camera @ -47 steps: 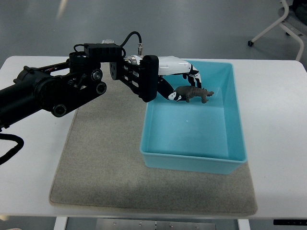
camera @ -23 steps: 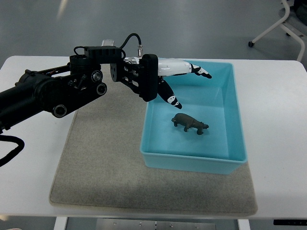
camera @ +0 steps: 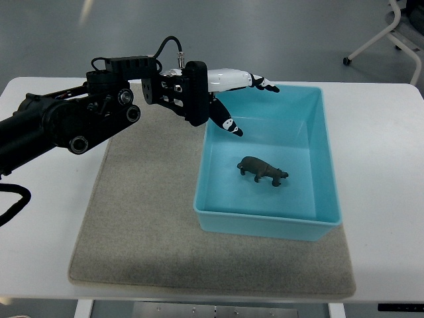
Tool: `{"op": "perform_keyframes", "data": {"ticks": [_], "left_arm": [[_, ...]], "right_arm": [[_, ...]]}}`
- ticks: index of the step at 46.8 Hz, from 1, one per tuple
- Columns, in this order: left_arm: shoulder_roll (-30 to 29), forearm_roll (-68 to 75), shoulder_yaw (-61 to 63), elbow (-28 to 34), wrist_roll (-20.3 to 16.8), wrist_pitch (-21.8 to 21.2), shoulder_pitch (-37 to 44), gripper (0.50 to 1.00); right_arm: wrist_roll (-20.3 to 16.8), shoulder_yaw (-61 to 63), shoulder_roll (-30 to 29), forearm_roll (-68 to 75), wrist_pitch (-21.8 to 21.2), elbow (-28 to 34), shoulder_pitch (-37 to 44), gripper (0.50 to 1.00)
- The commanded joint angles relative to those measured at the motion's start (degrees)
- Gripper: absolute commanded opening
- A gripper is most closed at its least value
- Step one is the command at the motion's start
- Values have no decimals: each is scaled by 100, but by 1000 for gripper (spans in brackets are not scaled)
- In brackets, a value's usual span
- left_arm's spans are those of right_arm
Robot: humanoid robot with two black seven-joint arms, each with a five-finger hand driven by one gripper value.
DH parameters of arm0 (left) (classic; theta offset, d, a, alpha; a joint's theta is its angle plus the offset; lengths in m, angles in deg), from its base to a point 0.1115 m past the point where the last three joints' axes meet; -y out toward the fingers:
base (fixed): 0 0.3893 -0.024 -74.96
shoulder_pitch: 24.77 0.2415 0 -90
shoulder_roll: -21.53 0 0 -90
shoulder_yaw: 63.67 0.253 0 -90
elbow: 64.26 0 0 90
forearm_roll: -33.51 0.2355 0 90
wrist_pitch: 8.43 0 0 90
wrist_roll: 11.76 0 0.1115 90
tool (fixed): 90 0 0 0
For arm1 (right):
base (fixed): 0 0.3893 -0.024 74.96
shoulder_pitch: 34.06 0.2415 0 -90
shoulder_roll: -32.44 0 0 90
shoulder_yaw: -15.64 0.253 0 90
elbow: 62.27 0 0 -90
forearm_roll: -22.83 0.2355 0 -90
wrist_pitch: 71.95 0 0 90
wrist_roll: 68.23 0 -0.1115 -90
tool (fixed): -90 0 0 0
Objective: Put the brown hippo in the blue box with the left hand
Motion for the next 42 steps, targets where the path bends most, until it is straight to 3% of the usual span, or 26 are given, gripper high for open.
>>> {"op": "perform_keyframes", "data": {"ticks": [1, 6, 19, 28, 32, 42], "left_arm": [[-16, -179, -8, 150, 0, 1, -1, 936], [-16, -408, -26, 387, -9, -86, -18, 941], [-52, -1304, -17, 870, -9, -913, -18, 958], [-122, -2095, -17, 1160, -26, -948, 26, 960], [-122, -2472, -17, 1327, -26, -1001, 43, 994], [-131, -3343, 0, 1670, -26, -1124, 70, 994]], "right_arm": [[0, 0, 0, 0, 0, 0, 0, 936], [0, 0, 0, 0, 0, 0, 0, 936], [0, 0, 0, 0, 0, 0, 0, 936], [0, 0, 0, 0, 0, 0, 0, 936], [0, 0, 0, 0, 0, 0, 0, 936], [0, 0, 0, 0, 0, 0, 0, 936]]}}
